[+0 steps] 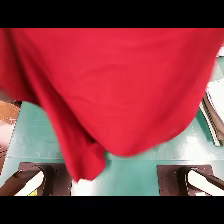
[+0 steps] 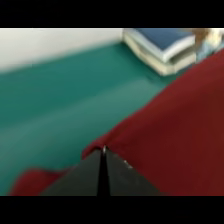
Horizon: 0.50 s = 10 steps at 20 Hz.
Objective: Fold the shirts.
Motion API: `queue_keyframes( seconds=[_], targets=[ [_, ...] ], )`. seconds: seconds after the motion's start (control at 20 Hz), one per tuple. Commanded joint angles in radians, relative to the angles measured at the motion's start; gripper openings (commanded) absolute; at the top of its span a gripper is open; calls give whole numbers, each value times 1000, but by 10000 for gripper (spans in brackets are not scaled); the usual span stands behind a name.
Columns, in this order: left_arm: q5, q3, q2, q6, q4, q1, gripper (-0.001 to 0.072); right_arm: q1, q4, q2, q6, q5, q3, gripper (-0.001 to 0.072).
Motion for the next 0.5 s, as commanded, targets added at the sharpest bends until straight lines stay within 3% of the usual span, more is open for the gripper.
queue_keyframes(
  seconds=[0.0, 0.2, 0.45],
  targets=[
    [34, -264, -129, 27, 49, -70, 24, 98, -190, -147, 13, -17, -149, 13],
    [272, -361, -373, 62, 99, -137, 24, 124, -223, -316, 25, -158, -211, 13],
    [517, -356, -536, 54, 92, -132, 25, 123, -223, -488, 41, -193, -82, 13]
  ],
)
